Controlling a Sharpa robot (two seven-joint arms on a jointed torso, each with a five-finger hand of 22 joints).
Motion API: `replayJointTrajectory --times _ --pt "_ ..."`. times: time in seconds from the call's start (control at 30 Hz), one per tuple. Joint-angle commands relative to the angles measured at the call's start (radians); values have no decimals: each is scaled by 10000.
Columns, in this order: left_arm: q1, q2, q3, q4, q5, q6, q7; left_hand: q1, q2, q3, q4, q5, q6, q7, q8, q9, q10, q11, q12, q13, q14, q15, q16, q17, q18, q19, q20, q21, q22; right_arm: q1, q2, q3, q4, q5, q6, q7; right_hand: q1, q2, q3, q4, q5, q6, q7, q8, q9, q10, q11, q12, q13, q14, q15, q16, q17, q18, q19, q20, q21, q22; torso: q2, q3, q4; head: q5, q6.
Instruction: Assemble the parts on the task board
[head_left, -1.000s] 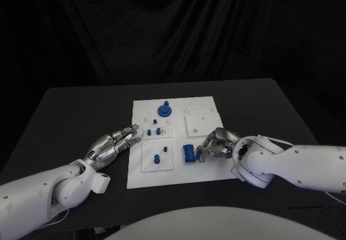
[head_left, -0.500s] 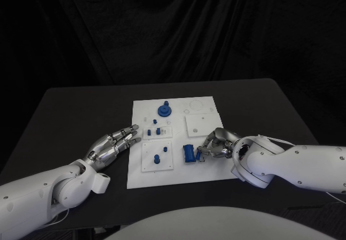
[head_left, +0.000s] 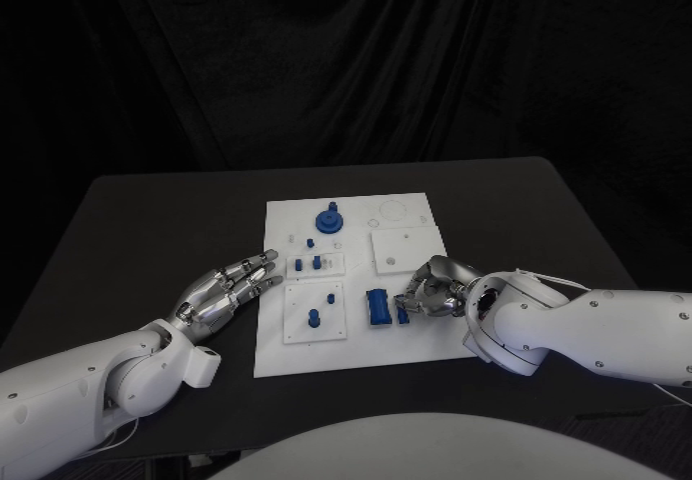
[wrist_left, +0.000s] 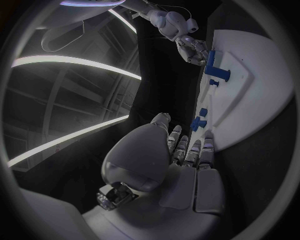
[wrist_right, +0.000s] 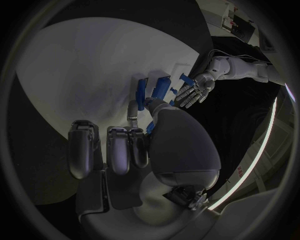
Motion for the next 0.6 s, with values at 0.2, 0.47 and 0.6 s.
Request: replayJointTrajectory --times 0.2,0.47,0.6 --pt "-69 4 -33 -11 23 48 -166 -5 55 56 3 -5 -12 16 60 10 18 70 24 11 1 26 42 4 -127 -22 33 -37 -9 -46 -12 -39 -40 -2 328 -250 -163 88 -57 72 20 -114 44 121 76 1059 14 26 2629 998 2 -54 2340 41 351 -22 -54 2163 11 -2 0 7 0" --pt "-78 3 -33 -13 23 51 -167 -5 55 56 3 -5 -12 16 60 10 18 70 24 11 1 26 42 4 -127 -22 33 -37 -9 -46 -49 -39 17 -1 244 -83 -310 91 -126 160 -270 -142 46 209 138 1059 20 26 2629 1002 13 -45 2362 34 362 -14 -34 2171 16 0 3 0 0" --pt "-84 2 -33 -14 23 57 -168 -5 55 56 3 -5 -12 16 60 10 18 70 24 11 1 26 42 4 -127 -22 33 -37 -9 -46 -98 -39 55 -1 159 65 -560 87 -307 383 -1059 -223 54 363 237 1059 29 26 2629 1000 22 -49 2350 33 367 -3 -33 2174 16 5 5 -4 0"
